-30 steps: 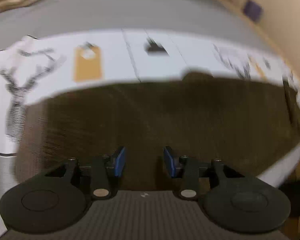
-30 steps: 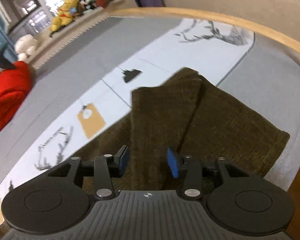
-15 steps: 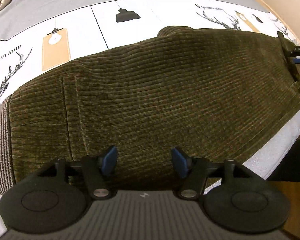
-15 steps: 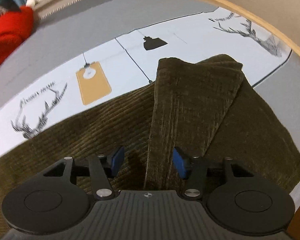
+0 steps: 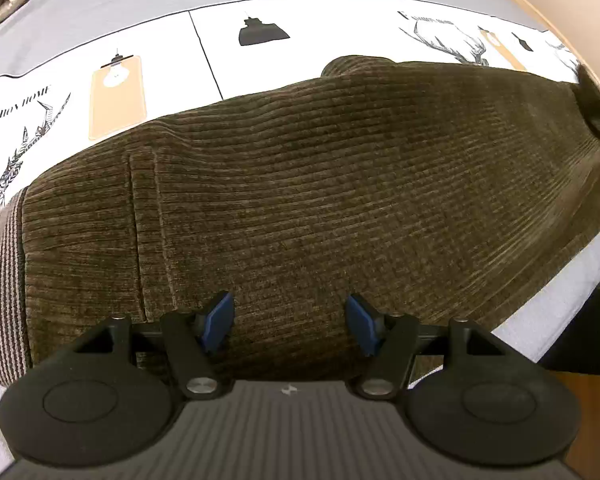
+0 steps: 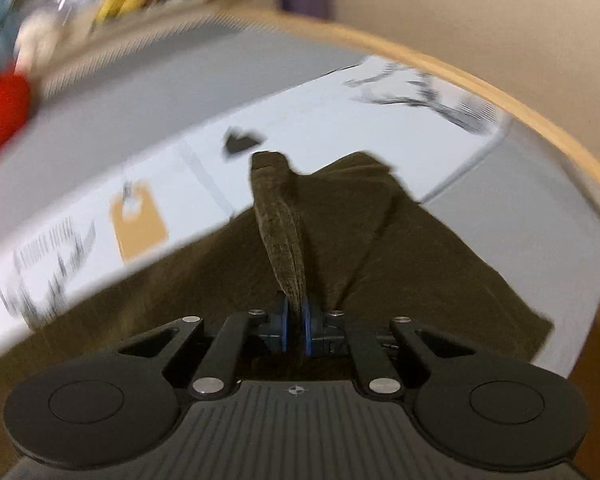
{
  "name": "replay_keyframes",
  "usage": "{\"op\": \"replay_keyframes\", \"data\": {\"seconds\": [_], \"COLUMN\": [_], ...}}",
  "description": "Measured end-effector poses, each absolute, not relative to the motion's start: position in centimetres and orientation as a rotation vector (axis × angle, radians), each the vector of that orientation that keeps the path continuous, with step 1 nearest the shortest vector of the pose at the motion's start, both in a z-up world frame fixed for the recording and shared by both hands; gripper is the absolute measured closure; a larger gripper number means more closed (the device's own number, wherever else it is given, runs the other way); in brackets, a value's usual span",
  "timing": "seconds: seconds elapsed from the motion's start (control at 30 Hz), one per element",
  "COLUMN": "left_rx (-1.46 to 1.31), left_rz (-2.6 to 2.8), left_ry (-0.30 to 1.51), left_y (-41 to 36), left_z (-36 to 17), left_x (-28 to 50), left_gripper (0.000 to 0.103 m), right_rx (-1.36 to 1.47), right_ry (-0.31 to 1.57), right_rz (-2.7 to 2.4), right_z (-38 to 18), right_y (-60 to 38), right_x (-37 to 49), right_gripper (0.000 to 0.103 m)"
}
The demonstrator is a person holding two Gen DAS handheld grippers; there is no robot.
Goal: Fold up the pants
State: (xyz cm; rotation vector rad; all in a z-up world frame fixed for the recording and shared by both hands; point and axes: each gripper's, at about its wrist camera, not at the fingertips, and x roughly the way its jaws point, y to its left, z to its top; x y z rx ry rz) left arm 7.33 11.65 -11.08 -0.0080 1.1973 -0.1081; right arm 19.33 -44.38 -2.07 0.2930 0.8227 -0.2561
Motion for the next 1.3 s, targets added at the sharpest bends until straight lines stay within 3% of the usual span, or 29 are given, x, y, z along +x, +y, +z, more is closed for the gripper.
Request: {"op": "replay_keyframes", "data": {"seconds": [0.27,0.43,0.5,0.57,1.03,1.3], "left_rx": [-0.054,-0.11,-0.141,-0.179,-0.533,-0.569], "left_rz": [-0.095,-0.063,-0.044,-0.029,0.353,0.351], "left_ry": [1.185,1.161,1.146,1.12,0.856,0.98], "left_y": [12.5,13.4,14.0,14.7,25.3,27.4], "left_z": [-10.7,-10.1,-9.7,-9.2,-5.2,-6.7], "left_x": [7.2,7.2,7.1,6.9,4.0,3.0], "left_gripper": [0.035,0.035,0.035,0.035,0.036,0.034], "right_rx": [0.748,0.849,0.875,0.921,0.935,0.76], "right_ry": [0.899,0.888,0.877,0.841,0.869,0.961], "right_rz": [-0.432,-0.439,-0.434,-0.444,-0.452,-0.457], "right_z": [-4.3,-5.4,-5.5,-5.4,-6.7,-7.5], "right_y": [-53.1,-55.6,-55.9,-56.4,-57.7,-55.6], "right_x": [13.1,12.3,12.2,11.9,13.5,16.1], "right_gripper": [0.101,0.096,0.085,0.066,0.063,0.067]}}
